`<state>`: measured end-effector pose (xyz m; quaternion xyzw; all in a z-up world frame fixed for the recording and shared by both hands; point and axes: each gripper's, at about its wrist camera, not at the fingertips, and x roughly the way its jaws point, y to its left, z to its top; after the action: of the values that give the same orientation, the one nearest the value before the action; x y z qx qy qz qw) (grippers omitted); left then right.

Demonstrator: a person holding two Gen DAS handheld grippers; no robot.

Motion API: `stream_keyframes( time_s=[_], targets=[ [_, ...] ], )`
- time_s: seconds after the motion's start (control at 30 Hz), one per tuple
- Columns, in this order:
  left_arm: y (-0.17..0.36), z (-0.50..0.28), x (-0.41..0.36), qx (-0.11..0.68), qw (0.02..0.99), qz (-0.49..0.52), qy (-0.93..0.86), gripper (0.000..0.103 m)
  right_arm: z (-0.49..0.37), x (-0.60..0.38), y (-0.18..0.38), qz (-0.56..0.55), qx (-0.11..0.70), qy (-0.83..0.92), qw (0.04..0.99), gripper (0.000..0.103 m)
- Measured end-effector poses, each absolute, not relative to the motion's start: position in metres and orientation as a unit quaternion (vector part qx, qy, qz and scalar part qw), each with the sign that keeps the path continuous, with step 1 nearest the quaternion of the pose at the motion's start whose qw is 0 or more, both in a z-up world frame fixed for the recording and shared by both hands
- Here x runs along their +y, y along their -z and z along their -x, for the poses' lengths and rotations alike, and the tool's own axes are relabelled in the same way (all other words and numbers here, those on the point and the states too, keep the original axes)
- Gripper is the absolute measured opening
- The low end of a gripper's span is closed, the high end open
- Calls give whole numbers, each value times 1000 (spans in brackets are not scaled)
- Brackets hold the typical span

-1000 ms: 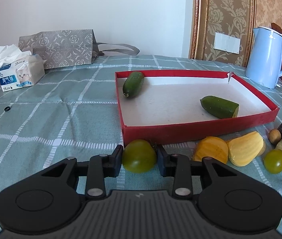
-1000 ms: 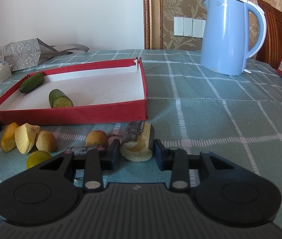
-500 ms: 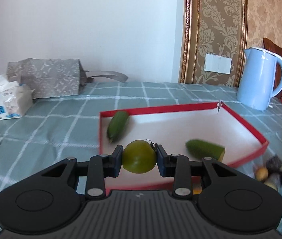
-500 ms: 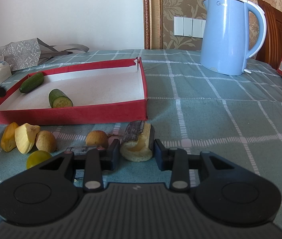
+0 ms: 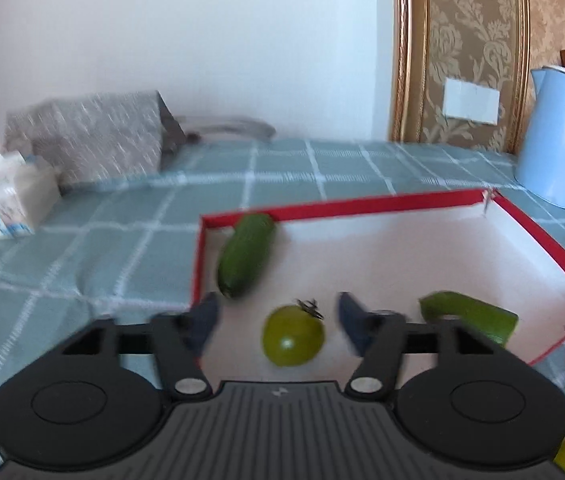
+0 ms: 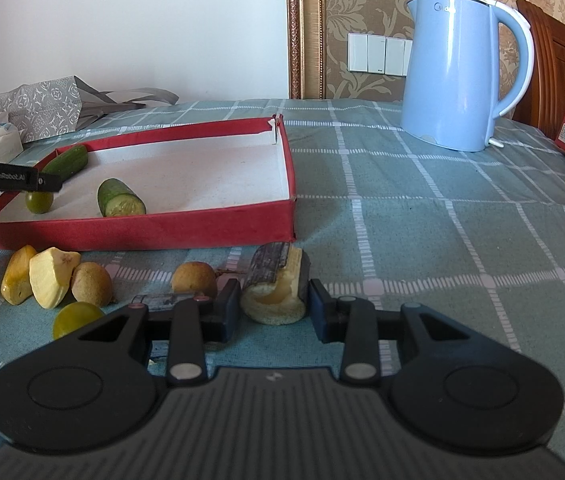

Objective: Organize fruits
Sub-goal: 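Lift the green tomato into the red box and open the left gripper, then carry the eggplant slice into the red box and open the right gripper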

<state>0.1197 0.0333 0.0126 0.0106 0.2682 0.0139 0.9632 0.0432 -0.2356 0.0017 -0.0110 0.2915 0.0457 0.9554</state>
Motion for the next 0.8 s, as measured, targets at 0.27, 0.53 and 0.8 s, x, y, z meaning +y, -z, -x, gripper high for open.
stream_keyframes(
  time_s=[0.27, 0.53, 0.8],
  targets=[
    [-22, -85, 35, 212, 976, -17, -37, 78, -43, -236, -2, 11, 291, -46, 955, 35],
    [-19, -35, 54, 218, 975, 49, 0, 82, -43, -236, -2, 9, 291, -46, 956, 34],
    [-2, -18, 43, 256, 966, 14, 30, 82, -39, -235, -3, 6, 281, -46, 959, 34]
  ],
)
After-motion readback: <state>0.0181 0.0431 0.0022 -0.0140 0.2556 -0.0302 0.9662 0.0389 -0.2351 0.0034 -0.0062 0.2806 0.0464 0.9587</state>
